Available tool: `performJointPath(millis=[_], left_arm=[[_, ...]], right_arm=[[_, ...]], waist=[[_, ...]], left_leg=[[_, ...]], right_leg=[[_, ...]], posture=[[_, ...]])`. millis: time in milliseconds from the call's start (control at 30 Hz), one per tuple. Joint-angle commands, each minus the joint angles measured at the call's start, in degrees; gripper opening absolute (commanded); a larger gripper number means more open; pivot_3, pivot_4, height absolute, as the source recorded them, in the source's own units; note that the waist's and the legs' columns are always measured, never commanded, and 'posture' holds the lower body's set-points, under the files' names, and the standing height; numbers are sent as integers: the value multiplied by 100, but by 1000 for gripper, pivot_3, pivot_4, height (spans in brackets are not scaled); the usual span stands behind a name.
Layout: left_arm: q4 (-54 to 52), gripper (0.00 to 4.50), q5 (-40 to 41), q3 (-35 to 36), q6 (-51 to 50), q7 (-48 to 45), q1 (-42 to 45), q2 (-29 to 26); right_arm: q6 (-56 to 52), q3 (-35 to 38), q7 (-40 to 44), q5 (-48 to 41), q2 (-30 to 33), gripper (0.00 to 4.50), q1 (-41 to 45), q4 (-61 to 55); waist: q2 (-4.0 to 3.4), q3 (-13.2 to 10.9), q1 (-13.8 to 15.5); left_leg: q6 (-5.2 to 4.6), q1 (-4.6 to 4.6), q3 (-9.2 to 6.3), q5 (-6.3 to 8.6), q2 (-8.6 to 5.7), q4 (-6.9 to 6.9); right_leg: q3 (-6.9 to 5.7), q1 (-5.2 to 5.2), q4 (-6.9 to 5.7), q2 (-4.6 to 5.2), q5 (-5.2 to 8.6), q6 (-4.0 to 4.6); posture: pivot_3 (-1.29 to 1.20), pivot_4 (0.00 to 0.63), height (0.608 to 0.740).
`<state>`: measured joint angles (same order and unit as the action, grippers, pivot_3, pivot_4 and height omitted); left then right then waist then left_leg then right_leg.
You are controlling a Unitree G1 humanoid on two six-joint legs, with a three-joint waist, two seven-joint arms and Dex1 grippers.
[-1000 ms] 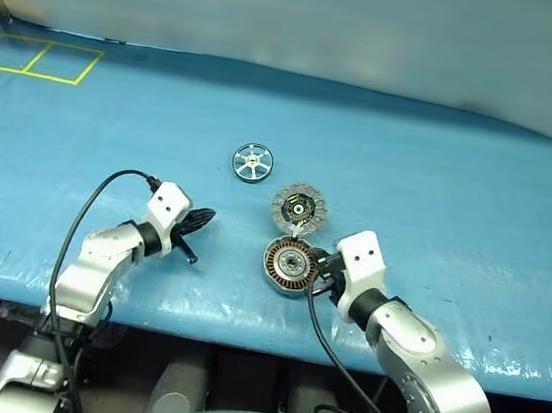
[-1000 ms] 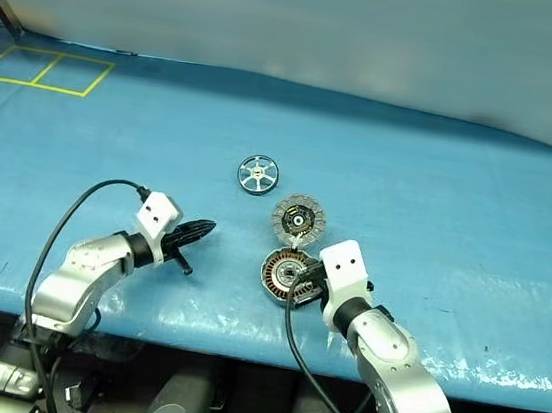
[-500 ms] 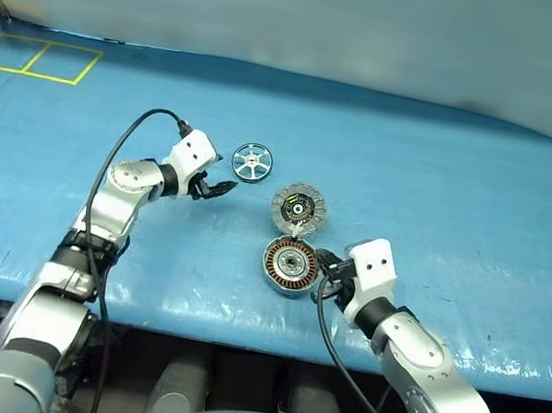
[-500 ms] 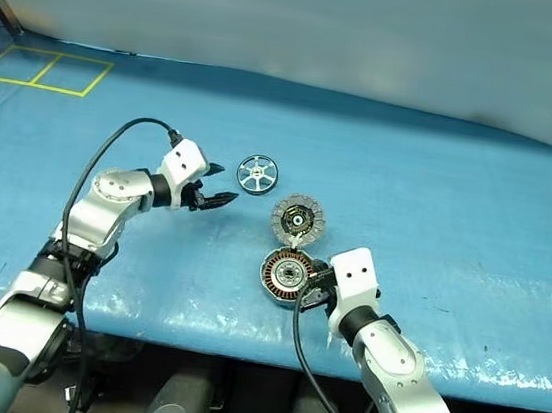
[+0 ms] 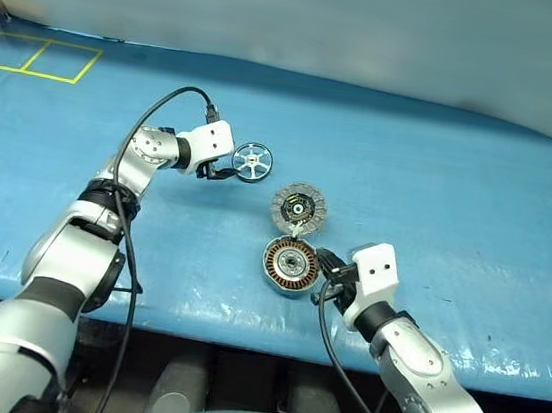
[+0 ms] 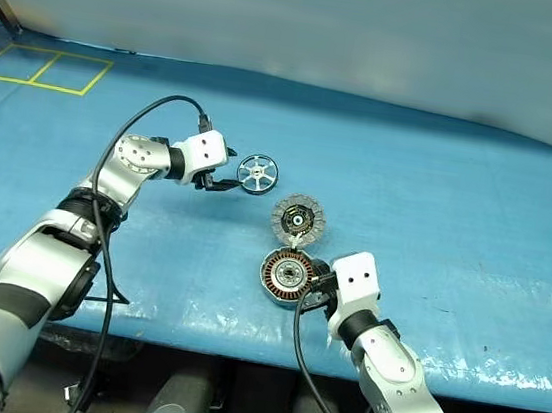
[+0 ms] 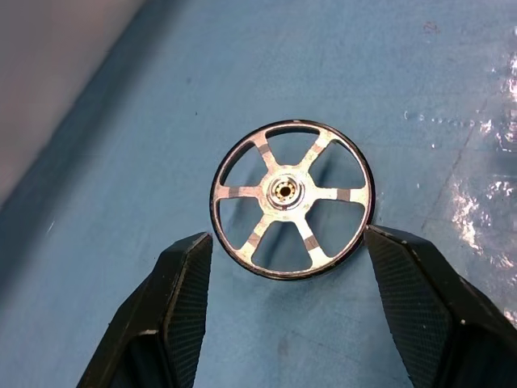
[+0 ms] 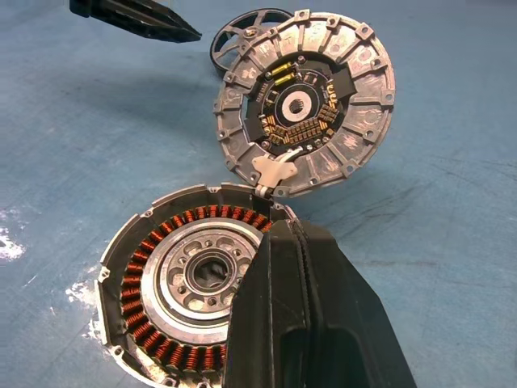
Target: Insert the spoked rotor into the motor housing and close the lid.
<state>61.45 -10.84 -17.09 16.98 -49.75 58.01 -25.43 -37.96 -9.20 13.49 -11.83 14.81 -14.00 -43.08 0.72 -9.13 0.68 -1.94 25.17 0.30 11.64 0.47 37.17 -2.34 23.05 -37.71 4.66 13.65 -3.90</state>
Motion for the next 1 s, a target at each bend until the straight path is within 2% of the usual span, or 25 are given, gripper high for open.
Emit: performJointPath(millis=[33, 533, 1000], left_arm=[[397, 3240, -237, -66, 281, 13, 313, 55], [1118, 3240, -605, -43, 125, 623, 879, 335], [1302, 3240, -752, -16, 59, 1217, 885, 574]], right_arm=[[519, -61, 51, 9, -73, 0, -101, -15], [1049, -163, -37, 195, -138, 0, -439, 239], [1054, -176, -69, 300, -179, 0, -377, 284]], waist=[[4, -3, -3], [31, -19, 4], [31, -19, 5]], left_leg=[[0, 0, 0, 0, 0, 1], [-3, 17, -4, 2, 8, 25], [-5, 25, -4, 3, 4, 44]], right_leg=[[0, 0, 0, -1, 0, 0], [-1, 8, -10, -5, -7, -8], [0, 9, -17, -5, -10, -12]], posture=[[0, 150, 740], [0, 150, 740], [0, 150, 740]])
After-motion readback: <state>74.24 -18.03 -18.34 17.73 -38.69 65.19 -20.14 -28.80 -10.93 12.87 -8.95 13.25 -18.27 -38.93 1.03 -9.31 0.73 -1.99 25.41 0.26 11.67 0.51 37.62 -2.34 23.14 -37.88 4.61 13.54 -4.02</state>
